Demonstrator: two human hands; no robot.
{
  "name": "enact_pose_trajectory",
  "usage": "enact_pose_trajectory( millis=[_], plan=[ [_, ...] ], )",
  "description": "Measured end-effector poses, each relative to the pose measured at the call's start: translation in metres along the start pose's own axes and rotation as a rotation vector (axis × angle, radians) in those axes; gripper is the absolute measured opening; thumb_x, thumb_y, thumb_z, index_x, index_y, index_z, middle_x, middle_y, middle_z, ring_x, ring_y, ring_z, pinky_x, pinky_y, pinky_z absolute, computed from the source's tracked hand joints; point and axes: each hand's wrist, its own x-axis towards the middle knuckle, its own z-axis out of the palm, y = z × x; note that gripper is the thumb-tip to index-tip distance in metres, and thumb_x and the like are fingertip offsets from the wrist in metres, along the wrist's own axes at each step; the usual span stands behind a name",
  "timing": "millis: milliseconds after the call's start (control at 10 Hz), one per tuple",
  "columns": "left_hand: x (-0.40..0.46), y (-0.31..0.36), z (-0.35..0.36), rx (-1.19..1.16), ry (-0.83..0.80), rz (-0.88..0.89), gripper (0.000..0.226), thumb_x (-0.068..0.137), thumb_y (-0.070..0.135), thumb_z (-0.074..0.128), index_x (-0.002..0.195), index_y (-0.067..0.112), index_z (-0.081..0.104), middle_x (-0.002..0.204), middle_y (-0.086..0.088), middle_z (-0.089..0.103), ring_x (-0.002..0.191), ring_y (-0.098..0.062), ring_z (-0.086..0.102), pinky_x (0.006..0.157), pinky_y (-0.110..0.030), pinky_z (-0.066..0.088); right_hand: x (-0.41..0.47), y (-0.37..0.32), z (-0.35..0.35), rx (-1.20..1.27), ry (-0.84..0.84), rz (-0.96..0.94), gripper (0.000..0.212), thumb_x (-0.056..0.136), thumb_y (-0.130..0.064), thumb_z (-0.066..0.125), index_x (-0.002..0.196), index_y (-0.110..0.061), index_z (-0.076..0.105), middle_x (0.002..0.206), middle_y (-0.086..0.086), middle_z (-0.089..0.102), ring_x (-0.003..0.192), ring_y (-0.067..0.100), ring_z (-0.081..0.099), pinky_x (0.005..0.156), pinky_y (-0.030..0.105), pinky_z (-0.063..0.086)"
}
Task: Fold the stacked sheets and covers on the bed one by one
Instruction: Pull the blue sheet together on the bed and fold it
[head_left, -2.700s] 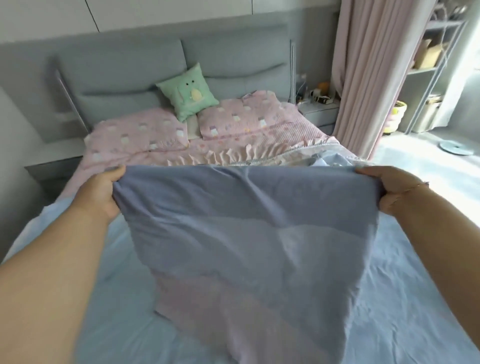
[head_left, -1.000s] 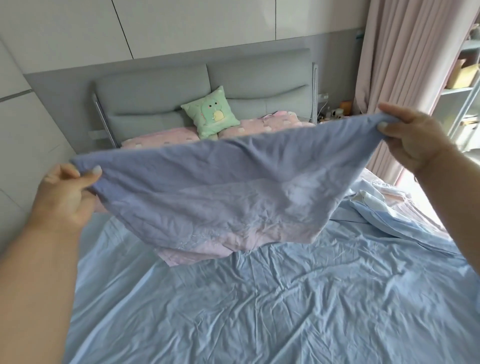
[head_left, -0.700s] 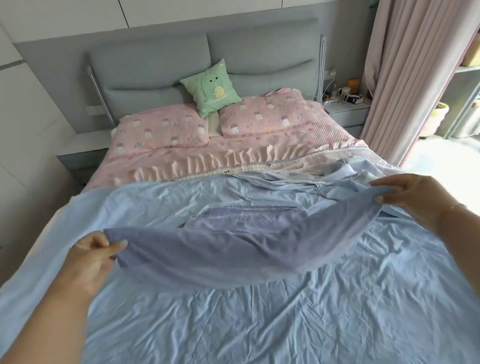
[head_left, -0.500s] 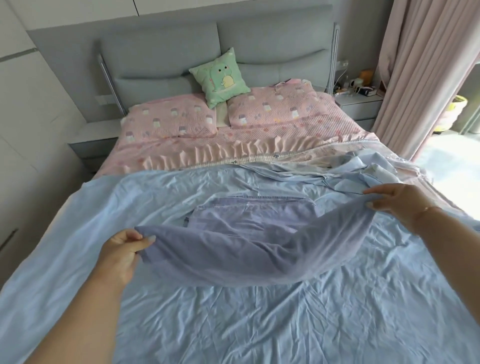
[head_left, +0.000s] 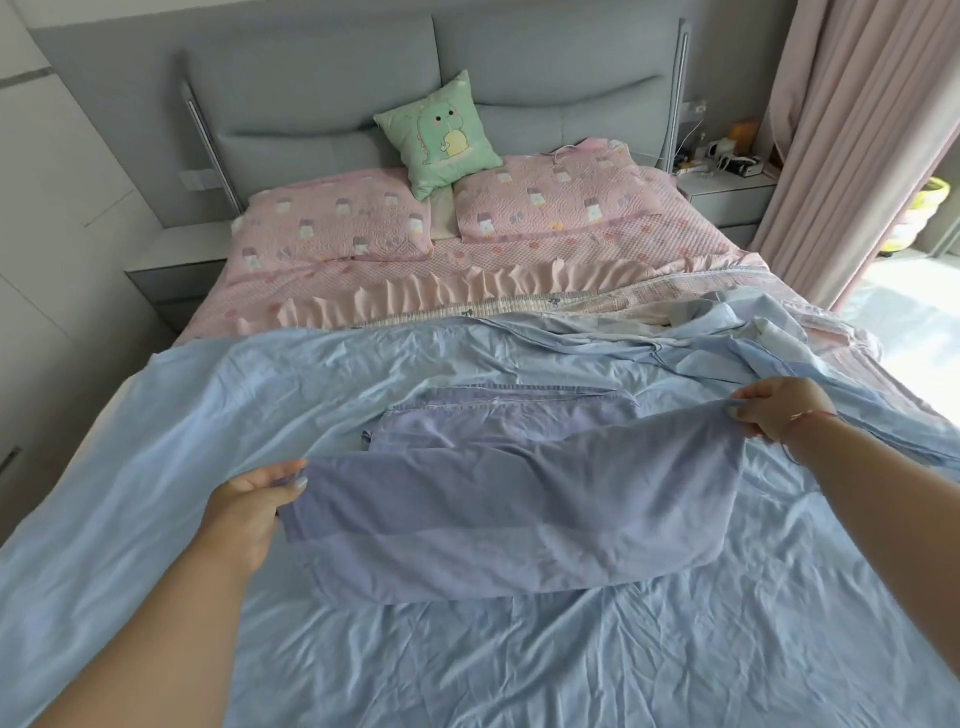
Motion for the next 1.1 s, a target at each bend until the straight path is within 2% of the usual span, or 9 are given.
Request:
enact_pose_trajectory(
  millis=[100,200,300,500,700,800,900,1000,1100],
  plan=[
    [0.036,0.011,0.018,0.064,-0.036,-0.004,0.042,0.093,-0.012,0.049,0.130,0.005,0.056,0.118,-0.008,0.060,0.103,-0.019,0.058,0.094,-0.028,0.043,0.027,-0.012,0.021,0.159,-0.042,0.128,0.024,0.086,0.005,0.062,0.109,0.007,0.063,0.062,0.010,0.068,0.036,0.010,0.058,0.038,0.015,0.049],
    [0.074,0.031,0.043,0.098,-0.074,0.005,0.048,0.095,-0.013,0.042,0.139,0.005,0.048,0.125,-0.004,0.054,0.117,-0.020,0.051,0.099,-0.030,0.039,0.056,-0.030,0.040,0.275,-0.011,0.123,0.036,0.090,-0.003,0.060,0.126,0.001,0.057,0.127,0.016,0.059,0.090,0.020,0.064,0.076,0.023,0.054],
    [0.118,0.058,0.071,0.034,-0.098,0.050,0.051,0.097,-0.010,0.042,0.144,0.009,0.043,0.142,-0.005,0.048,0.126,-0.023,0.049,0.100,-0.031,0.040,0.081,-0.056,0.055,0.469,-0.025,0.079,0.052,0.087,-0.017,0.067,0.134,-0.003,0.051,0.139,0.013,0.051,0.112,0.021,0.056,0.101,0.028,0.043],
    [0.171,0.041,0.112,0.338,-0.178,0.171,0.076,0.096,0.006,0.056,0.152,0.040,0.018,0.160,0.006,0.016,0.145,-0.017,0.022,0.112,-0.034,0.027,0.108,-0.029,0.118,0.361,-0.012,0.005,0.058,0.087,0.010,0.054,0.138,-0.014,0.042,0.141,0.018,0.043,0.104,0.034,0.055,0.085,0.050,0.052],
    [0.132,-0.117,0.130,0.835,-0.193,0.151,0.071,0.086,0.012,0.070,0.148,0.007,0.036,0.150,-0.015,0.039,0.138,-0.028,0.040,0.113,-0.032,0.030,0.053,0.082,0.206,-0.255,-0.125,0.378,0.039,0.088,-0.027,0.061,0.120,-0.005,0.061,0.120,0.014,0.062,0.111,0.029,0.058,0.086,0.030,0.046],
    [0.107,-0.168,0.138,0.880,0.215,-0.154,0.068,0.078,0.026,0.077,0.128,-0.010,0.049,0.128,-0.032,0.054,0.118,-0.043,0.052,0.100,-0.044,0.039,0.018,0.105,0.238,0.129,-0.104,0.689,0.054,0.081,-0.042,0.070,0.114,-0.002,0.057,0.093,0.017,0.056,0.077,0.032,0.060,0.071,0.039,0.054],
    [0.094,-0.190,0.147,0.481,0.327,-0.683,0.086,0.076,0.054,0.073,0.129,-0.008,0.046,0.128,-0.026,0.049,0.113,-0.040,0.053,0.096,-0.043,0.047,-0.007,0.098,0.267,0.714,-0.209,0.977,0.059,0.075,-0.043,0.076,0.111,-0.007,0.046,0.098,0.021,0.057,0.071,0.032,0.060,0.065,0.042,0.056],
    [0.102,-0.199,0.158,-0.163,0.309,-0.746,0.071,0.073,0.043,0.082,0.126,0.007,0.051,0.121,-0.013,0.059,0.100,-0.032,0.062,0.083,-0.042,0.055,-0.013,0.081,0.288,1.030,-0.279,0.939,0.046,0.079,-0.035,0.076,0.106,-0.005,0.053,0.104,0.016,0.062,0.096,0.034,0.064,0.088,0.047,0.052],
    [0.106,-0.197,0.169,-0.318,0.255,-0.733,0.054,0.081,0.027,0.078,0.125,0.007,0.054,0.108,-0.011,0.065,0.089,-0.026,0.064,0.071,-0.039,0.054,-0.013,0.072,0.298,1.094,-0.239,0.932,0.025,0.083,-0.023,0.073,0.090,-0.006,0.056,0.089,0.012,0.064,0.080,0.027,0.064,0.080,0.041,0.055]
  ],
)
